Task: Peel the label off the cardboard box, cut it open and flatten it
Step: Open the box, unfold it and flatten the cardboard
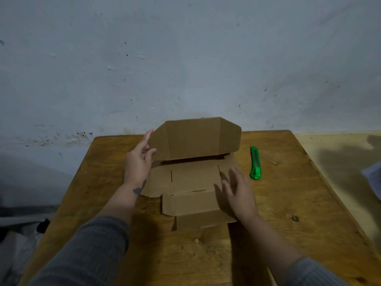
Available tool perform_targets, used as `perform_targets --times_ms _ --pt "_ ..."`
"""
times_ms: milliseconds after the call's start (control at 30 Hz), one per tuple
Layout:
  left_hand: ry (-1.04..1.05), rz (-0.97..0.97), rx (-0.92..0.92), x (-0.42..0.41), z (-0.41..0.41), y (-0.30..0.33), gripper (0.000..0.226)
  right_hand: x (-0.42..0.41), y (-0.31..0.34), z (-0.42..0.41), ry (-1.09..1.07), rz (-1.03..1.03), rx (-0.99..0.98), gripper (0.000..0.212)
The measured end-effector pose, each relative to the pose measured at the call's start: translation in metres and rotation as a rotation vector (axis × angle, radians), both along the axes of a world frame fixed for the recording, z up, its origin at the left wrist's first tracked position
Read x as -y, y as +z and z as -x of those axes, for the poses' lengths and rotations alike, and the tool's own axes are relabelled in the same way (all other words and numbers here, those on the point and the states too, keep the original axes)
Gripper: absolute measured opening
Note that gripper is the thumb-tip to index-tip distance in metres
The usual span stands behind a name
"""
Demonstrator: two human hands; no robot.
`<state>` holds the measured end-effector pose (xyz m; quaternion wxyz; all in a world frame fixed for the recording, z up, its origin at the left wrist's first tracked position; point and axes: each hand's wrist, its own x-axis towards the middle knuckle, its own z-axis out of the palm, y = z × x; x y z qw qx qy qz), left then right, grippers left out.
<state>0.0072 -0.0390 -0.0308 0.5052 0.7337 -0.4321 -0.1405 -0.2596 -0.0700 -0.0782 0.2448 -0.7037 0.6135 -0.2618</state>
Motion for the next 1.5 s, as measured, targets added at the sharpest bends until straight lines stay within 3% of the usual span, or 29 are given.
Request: perform_targets --times_ms 100,200,333,500,700,833,1033,1200,1367,1500 --pt "-0.006 -0.002 0.021 0.0 0.0 0.0 0.062 0.027 0.034 -0.008 -0.152 0.222 0.138 0.048" --pt "-0.023 -0.004 0.041 -0.005 0.0 -0.001 0.062 0.064 0.074 -0.019 -0.043 0.322 0.128 0.049" --pt "-0.019 -0.002 0.046 -0.014 0.008 -0.003 0.063 0.098 0.101 -0.033 0.148 0.19 0.154 0.041" --pt "-0.027 -0.014 0.065 -0.029 0.017 -0.007 0.059 0.094 0.1 -0.035 0.01 0.129 0.23 0.021" --pt "-0.058 -0.01 0.037 -0.049 0.021 -0.011 0.043 0.068 0.095 -0.014 0.046 0.071 0.389 0.013" --pt "-0.128 -0.033 0.14 -0.063 0.021 -0.002 0.038 0.043 0.094 0.008 0.108 0.009 0.306 0.013" --pt "-0.267 -0.289 0.31 -0.086 0.024 0.002 0.04 0.003 0.077 0.029 0.2 -0.043 0.226 0.014" --pt "-0.33 -0.491 0.277 -0.072 0.043 -0.003 0.056 -0.02 0.042 0.04 0.306 0.094 0.074 0.019" --pt "-0.485 -0.733 0.512 -0.057 0.047 -0.017 0.061 -0.023 0.018 0.049 0.434 0.204 -0.098 0.022" --pt "-0.502 -0.728 0.601 -0.06 0.046 -0.035 0.061 -0.019 0.01 0.049 0.445 0.232 -0.197 0.025"
